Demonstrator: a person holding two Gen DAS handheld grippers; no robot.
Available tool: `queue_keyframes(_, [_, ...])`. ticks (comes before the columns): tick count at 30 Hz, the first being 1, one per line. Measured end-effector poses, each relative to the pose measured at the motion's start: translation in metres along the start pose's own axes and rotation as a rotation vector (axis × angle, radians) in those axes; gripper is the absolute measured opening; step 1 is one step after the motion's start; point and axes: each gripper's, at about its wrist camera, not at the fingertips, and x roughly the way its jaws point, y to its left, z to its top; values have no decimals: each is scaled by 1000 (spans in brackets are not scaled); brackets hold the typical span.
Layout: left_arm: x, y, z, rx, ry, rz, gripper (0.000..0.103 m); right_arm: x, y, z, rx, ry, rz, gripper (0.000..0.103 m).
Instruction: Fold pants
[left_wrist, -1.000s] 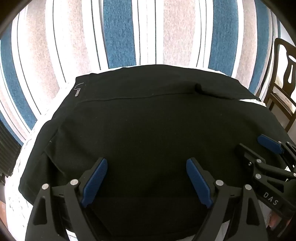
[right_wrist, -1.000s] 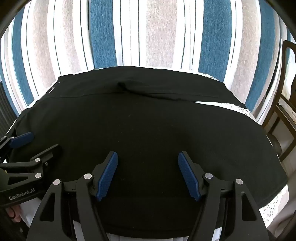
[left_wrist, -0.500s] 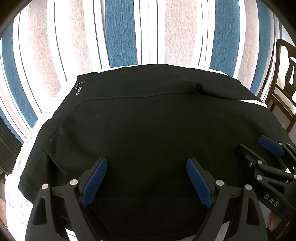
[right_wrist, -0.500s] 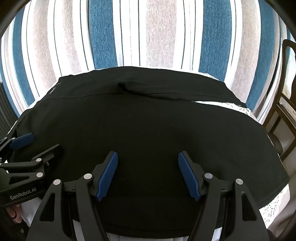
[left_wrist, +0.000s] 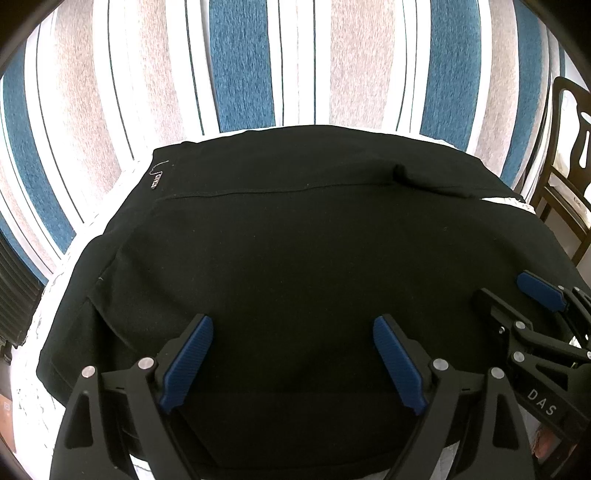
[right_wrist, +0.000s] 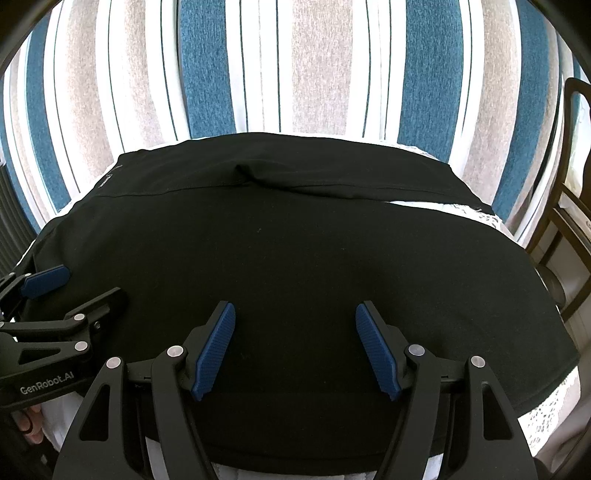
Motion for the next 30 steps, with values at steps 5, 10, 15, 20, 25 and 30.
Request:
queue_keyframes(5, [1, -1, -2, 1, -4, 3, 91, -1, -1, 0, 0, -1, -1, 68])
queue_keyframes(10, [1, -2, -3, 2, -4, 3, 91, -1, -1, 0, 1, -3, 3, 68])
queue_keyframes(15, [1, -3, -4, 4, -8, 8, 91, 0, -1, 0, 2, -5, 6, 68])
queue_keyframes(20, [2, -3, -3, 4, -9, 10, 92, -1, -1, 0, 4, -11, 8, 68])
queue_keyframes(25, [2, -3, -4, 3, -12, 13, 92, 0, -2, -1, 8, -16, 12, 68])
queue_keyframes(30, [2, -3, -5, 6, -17, 16, 92, 0, -2, -1, 10, -18, 14, 68])
